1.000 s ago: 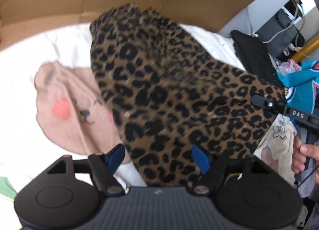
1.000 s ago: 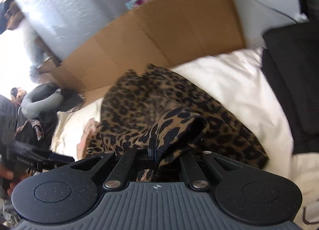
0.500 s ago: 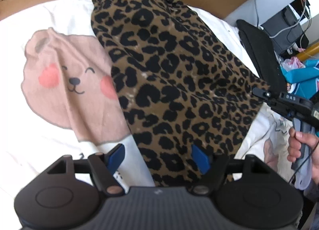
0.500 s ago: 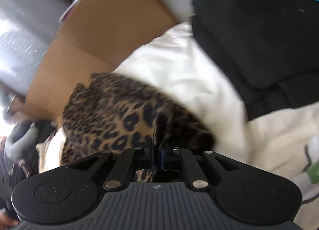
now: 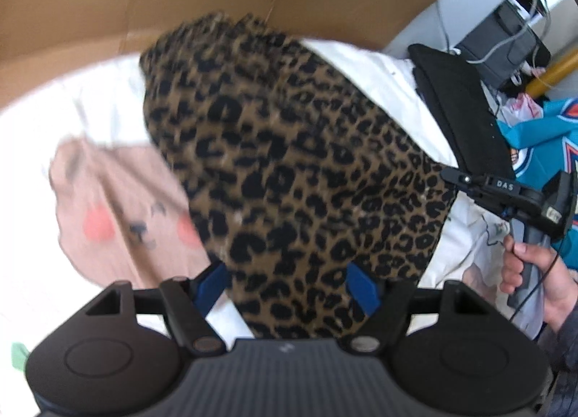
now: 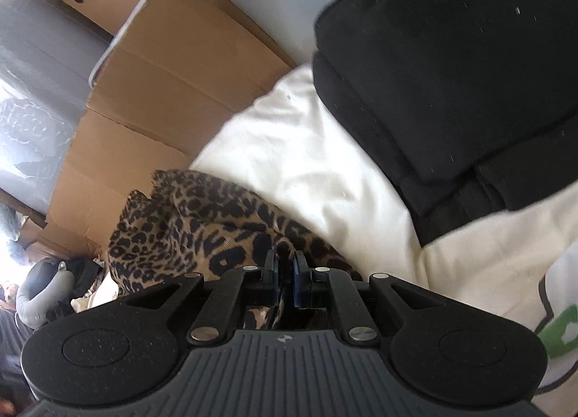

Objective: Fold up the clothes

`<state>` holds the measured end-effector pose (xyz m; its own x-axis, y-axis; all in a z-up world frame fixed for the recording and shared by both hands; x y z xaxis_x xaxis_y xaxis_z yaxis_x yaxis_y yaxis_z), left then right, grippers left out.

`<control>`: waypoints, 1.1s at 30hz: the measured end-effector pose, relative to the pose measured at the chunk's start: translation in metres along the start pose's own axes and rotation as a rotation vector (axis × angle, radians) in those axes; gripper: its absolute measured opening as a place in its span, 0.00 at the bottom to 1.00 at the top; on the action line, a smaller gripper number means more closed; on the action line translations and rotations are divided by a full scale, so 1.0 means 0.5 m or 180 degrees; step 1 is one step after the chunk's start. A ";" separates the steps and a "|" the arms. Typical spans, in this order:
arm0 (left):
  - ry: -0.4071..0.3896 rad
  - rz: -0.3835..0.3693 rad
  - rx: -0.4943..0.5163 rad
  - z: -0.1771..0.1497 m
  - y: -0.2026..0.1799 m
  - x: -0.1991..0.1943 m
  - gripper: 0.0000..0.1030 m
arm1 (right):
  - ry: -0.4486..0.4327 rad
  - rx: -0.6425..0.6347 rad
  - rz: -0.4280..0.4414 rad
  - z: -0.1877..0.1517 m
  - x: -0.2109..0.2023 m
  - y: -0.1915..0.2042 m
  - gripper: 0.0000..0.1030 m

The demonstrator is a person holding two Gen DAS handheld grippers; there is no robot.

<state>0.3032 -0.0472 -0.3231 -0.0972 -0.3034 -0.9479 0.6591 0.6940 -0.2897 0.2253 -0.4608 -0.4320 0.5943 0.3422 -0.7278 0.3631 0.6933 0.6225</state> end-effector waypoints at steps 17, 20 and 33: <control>-0.0072 0.0195 0.0142 0.129 -0.111 -0.025 0.74 | -0.0239 0.0148 -0.0138 -0.015 -0.029 -0.059 0.32; -0.0121 0.0202 0.0123 0.136 -0.118 -0.032 0.74 | -0.0242 0.0126 -0.0084 -0.020 -0.016 -0.064 0.33; -0.0137 0.0169 0.0105 0.139 -0.137 -0.003 0.74 | -0.0451 -0.0159 -0.0338 -0.012 -0.085 -0.070 0.00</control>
<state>0.3101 -0.1399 -0.2924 -0.0297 -0.2952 -0.9550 0.6868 0.6881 -0.2341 0.1830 -0.4958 -0.4247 0.6511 0.1751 -0.7385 0.3951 0.7526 0.5268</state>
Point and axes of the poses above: each gripper's, at about its wrist camera, not at the fingertips, and x roughly the way its jaws point, y to its left, z to its top, the point moved 4 cm from there along x, roughly the way its jaws point, and after that the axes turned 11 degrees about y, right-handed, at the moved point
